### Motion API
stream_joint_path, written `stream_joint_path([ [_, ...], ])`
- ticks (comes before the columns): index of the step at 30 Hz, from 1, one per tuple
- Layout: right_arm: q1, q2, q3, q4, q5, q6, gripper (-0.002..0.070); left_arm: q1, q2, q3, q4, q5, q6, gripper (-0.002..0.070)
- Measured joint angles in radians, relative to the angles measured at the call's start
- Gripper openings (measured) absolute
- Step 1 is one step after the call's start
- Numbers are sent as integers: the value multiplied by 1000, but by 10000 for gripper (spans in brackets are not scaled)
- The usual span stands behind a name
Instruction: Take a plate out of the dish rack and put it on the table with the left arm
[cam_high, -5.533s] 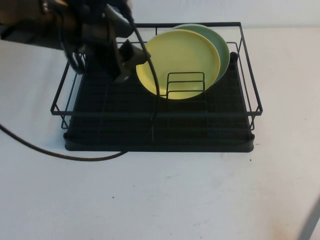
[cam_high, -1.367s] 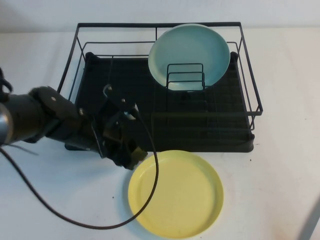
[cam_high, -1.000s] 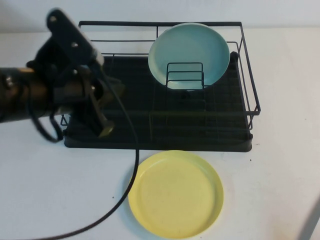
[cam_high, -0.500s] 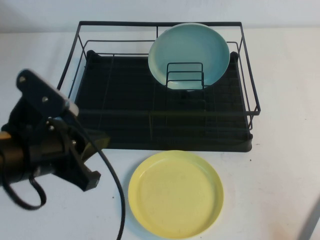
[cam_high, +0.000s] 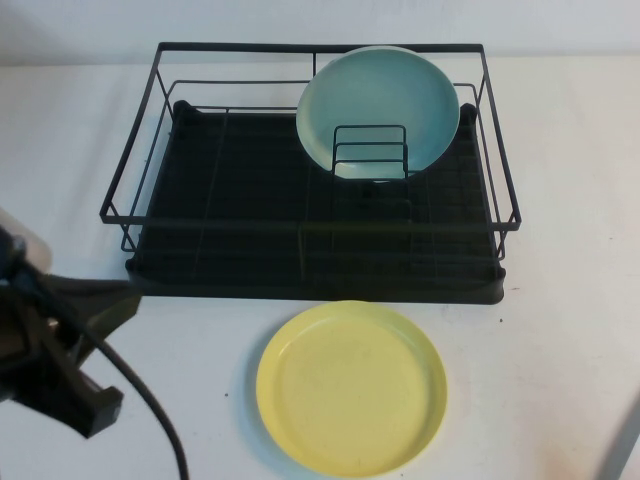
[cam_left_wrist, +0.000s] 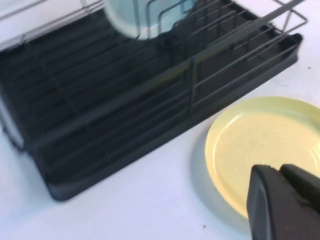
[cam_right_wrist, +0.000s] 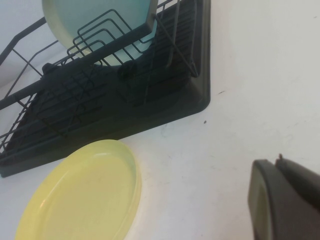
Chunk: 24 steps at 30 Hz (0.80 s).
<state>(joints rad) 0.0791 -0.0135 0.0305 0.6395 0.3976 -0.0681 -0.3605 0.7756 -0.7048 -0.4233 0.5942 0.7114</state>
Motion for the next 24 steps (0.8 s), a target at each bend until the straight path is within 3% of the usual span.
stream_joint_path([
  [4, 0, 0, 0, 0, 0, 0, -20, 0, -58, 30, 130, 2, -216, -1],
  [7, 0, 0, 0, 0, 0, 0, -20, 0, -102, 103, 223, -95, -340, -1],
  [12, 0, 0, 0, 0, 2, 0, -20, 0, -224, 319, 365, -430, -551, -1],
  [17, 0, 0, 0, 0, 2, 0, -20, 35, -390, 582, 390, -678, -639, -1],
  [20, 0, 0, 0, 0, 2, 0, -20, 92, -506, 701, 390, -692, -705, -1],
  [24, 0, 0, 0, 0, 2, 0, -20, 180, -630, 729, 407, -554, -776, -1],
])
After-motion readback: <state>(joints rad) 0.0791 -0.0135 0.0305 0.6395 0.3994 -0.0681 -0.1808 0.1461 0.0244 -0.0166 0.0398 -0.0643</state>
